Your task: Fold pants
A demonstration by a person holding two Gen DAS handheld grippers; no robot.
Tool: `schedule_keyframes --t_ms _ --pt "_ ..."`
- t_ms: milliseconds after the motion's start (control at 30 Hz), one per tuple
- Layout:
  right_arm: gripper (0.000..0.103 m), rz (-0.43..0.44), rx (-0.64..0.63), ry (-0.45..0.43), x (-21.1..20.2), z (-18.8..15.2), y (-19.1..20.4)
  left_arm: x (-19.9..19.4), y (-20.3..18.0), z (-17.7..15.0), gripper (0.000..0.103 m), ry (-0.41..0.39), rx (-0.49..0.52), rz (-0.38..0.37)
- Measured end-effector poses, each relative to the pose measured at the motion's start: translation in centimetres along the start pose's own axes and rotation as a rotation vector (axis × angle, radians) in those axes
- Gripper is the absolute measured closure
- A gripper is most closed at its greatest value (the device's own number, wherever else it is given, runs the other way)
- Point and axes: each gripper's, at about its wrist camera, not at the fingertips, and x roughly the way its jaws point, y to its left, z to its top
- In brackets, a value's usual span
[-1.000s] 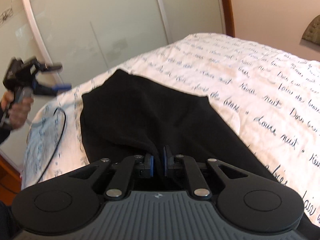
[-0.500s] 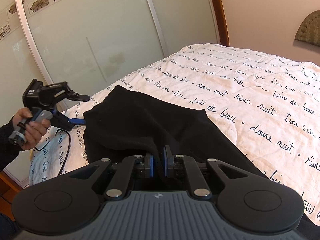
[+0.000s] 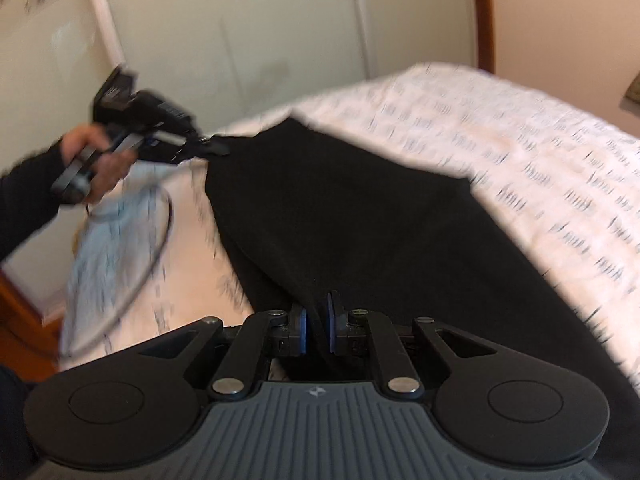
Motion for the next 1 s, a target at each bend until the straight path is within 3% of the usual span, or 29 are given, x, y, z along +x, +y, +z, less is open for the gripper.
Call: schedule_keyframes --t_ms 100,167,200,233,300,367,467,600,767,867,900,933,1000 --pt "0.093 -0.009 0.031 0.036 1.8 -0.8 0.1 -1.4 -1.3 -0.2 0.077 -0.025 0.033 -0.016" --pt "0.093 -0.005 0.043 0.019 1.6 -0.8 0.2 -3.0 -2.9 -0.8 0.062 -0.027 0.099 0.011" --pt "0.093 -0.004 0.044 0.006 1.2 -0.7 0.2 -3.8 -3.7 -1.3 0.048 -0.025 0.119 0.007" --pt "0.093 -0.005 0.046 -0.006 1.1 -0.6 0.3 -4.7 -4.2 -2.2 0.035 -0.029 0.121 -0.027" --pt "0.093 -0.002 0.062 -0.026 0.6 -0.5 0.1 -5.6 -5.5 -4.8 0.031 -0.004 0.118 -0.129" --pt "0.093 -0.003 0.070 -0.031 0.4 -0.5 -0.2 -4.9 -7.3 -7.6 0.031 0.073 0.122 -0.225" --pt "0.093 -0.005 0.074 -0.025 0.6 -0.6 -0.2 -1.9 -10.0 -11.5 0.032 0.201 0.074 -0.313" --pt "0.093 -0.014 0.077 -0.037 0.2 -0.7 0.1 1.8 -12.0 -14.8 0.034 0.328 -0.008 -0.301" --pt "0.093 -0.022 0.093 -0.067 -0.1 -1.0 0.1 4.6 -13.3 -16.0 0.034 0.418 -0.095 -0.298" --pt "0.093 -0.022 0.107 -0.076 0.0 -1.2 0.0 5.5 -13.9 -16.3 0.034 0.389 -0.099 -0.262" --pt "0.093 -0.019 0.107 -0.078 -0.1 -1.3 0.0 5.7 -13.9 -16.4 0.044 0.372 -0.099 -0.240" --pt "0.093 -0.016 0.107 -0.079 -0.1 -1.4 0.0 6.1 -13.8 -16.5 0.063 0.363 -0.103 -0.237" --pt "0.091 -0.006 0.113 -0.054 0.1 -1.7 0.0 6.7 -13.4 -16.6 0.089 0.343 -0.073 -0.216"
